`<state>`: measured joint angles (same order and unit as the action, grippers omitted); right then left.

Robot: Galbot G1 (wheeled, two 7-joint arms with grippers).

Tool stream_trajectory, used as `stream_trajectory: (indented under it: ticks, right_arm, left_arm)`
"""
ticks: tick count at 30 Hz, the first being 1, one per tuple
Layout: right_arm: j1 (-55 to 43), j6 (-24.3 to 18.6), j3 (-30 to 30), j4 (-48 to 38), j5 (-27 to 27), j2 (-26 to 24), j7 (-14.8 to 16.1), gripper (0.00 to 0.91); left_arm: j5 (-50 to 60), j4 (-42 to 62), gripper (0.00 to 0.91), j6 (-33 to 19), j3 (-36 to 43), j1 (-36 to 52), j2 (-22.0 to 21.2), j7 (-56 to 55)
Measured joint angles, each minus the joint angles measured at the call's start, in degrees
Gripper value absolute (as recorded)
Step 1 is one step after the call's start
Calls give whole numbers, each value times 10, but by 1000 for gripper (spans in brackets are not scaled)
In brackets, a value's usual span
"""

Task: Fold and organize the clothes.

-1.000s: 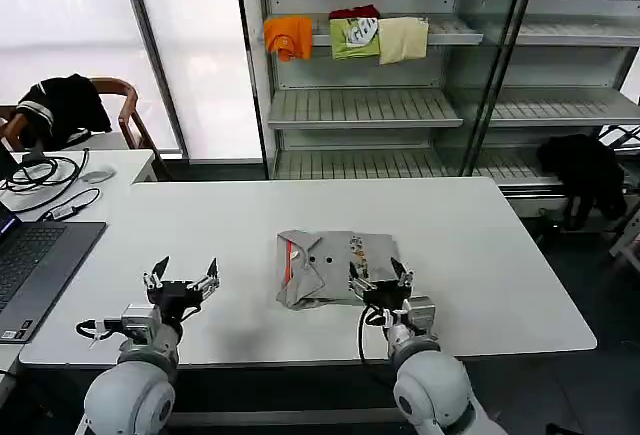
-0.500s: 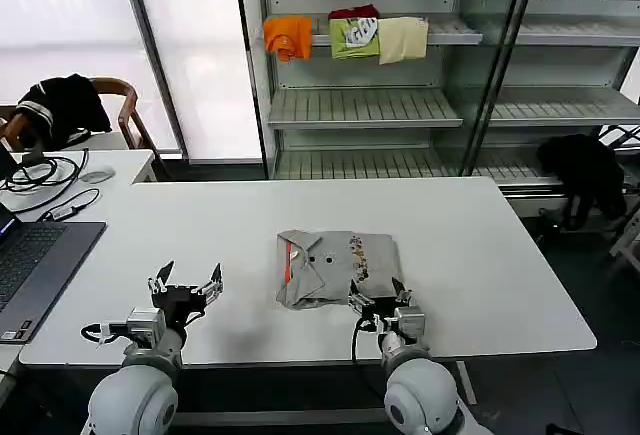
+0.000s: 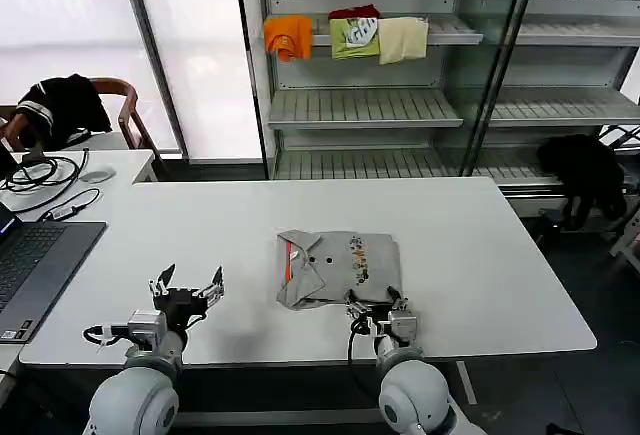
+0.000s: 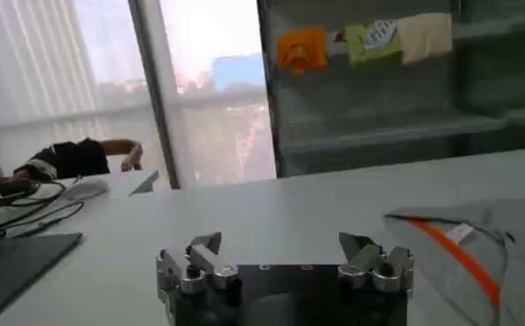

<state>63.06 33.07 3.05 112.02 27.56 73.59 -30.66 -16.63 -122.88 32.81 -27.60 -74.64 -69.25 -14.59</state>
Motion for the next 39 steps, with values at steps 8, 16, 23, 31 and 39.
stream_trajectory:
  ticks: [8,16,23,31,39]
  right_arm:
    - [-9,1,10,27,-15,2,9,907]
    - [-63,-29,9,12,-61,19,69,907]
    - [-139,-63,-6,-64,-92,62,111,907]
    - [-197,-47,-24,-155,-105,112,115,907]
    - [-217,-22,-34,-222,-110,132,107,907]
  left_arm:
    - [0,-1,907,1,-3,-3,1,1]
    - [-1,-9,907,1,-6,-7,-12,0]
    - [0,-19,907,1,-7,-17,-21,0]
    - [0,-21,907,1,-11,-28,-25,1]
    - [-3,-21,907,2,-15,-25,-22,1]
